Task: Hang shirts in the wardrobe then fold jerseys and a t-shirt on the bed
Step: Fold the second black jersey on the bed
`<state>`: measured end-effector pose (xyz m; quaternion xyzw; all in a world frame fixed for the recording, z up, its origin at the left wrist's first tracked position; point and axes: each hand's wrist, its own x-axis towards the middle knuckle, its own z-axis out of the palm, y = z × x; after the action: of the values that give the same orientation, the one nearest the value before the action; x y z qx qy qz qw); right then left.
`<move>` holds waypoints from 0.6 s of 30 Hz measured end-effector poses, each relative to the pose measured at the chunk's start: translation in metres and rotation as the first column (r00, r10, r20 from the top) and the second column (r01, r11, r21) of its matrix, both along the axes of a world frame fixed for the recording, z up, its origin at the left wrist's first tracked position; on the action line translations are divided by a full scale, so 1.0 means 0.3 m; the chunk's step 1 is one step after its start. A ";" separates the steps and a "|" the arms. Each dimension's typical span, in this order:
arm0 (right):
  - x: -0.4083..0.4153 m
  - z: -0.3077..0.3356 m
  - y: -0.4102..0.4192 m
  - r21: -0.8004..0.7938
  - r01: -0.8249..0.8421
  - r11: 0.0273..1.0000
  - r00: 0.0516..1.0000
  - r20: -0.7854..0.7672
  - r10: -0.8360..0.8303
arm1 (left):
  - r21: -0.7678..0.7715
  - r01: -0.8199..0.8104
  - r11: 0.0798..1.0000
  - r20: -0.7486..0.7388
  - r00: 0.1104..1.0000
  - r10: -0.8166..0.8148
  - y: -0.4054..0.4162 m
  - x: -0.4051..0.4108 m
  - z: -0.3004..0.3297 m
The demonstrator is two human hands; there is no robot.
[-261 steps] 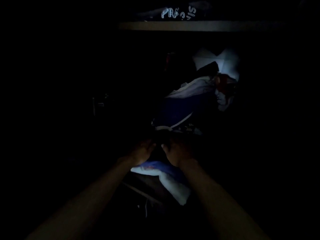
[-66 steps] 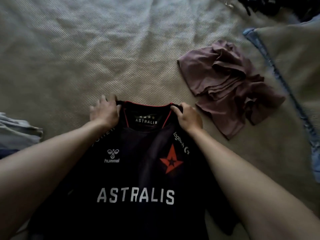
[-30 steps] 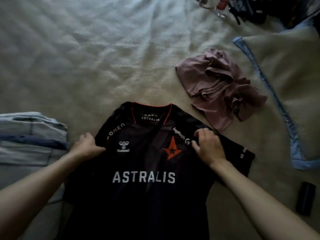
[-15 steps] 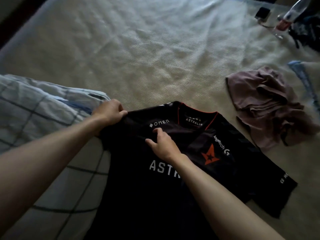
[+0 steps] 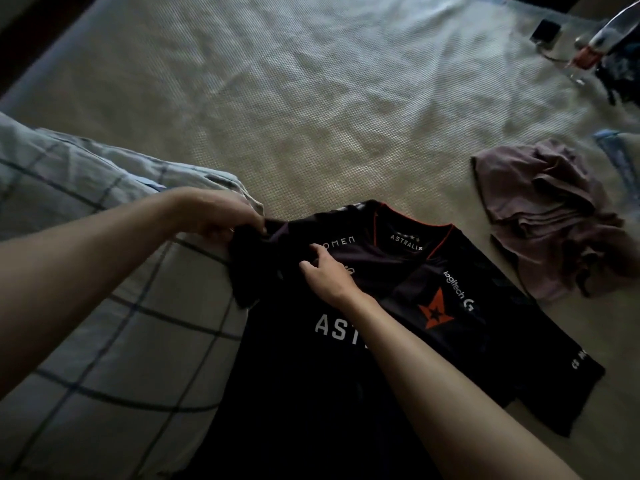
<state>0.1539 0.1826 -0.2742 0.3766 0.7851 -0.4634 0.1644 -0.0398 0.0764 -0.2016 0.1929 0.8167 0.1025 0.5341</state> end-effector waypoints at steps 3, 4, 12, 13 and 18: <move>-0.003 0.006 -0.007 -0.017 -0.035 0.999 0.998 0.052 0.035 | 0.078 0.229 0.970 -0.454 0.875 -0.170 -0.019 -0.043 0.086; -0.006 0.012 -0.009 -0.023 -0.048 0.999 0.997 0.064 0.050 | 0.080 0.255 0.964 -0.547 0.819 -0.172 -0.026 -0.056 0.115; -0.026 0.023 -0.043 -0.032 -0.107 0.994 0.991 0.075 0.109 | 0.402 0.003 0.916 -0.541 0.808 0.235 -0.096 -0.111 0.082; -0.023 0.022 -0.045 -0.029 -0.114 0.993 0.991 0.068 0.115 | 0.432 -0.097 0.897 -0.467 0.826 0.315 -0.105 -0.115 0.061; 0.018 0.013 -0.085 -0.028 -0.195 0.980 0.980 -0.055 0.193 | 0.444 -0.401 0.802 -0.192 0.831 0.522 -0.112 -0.126 0.020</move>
<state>0.1592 0.1570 -0.2704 0.2832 0.8142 -0.4679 0.1948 -0.0777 0.0427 -0.1956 0.1002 0.8746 0.3581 0.3112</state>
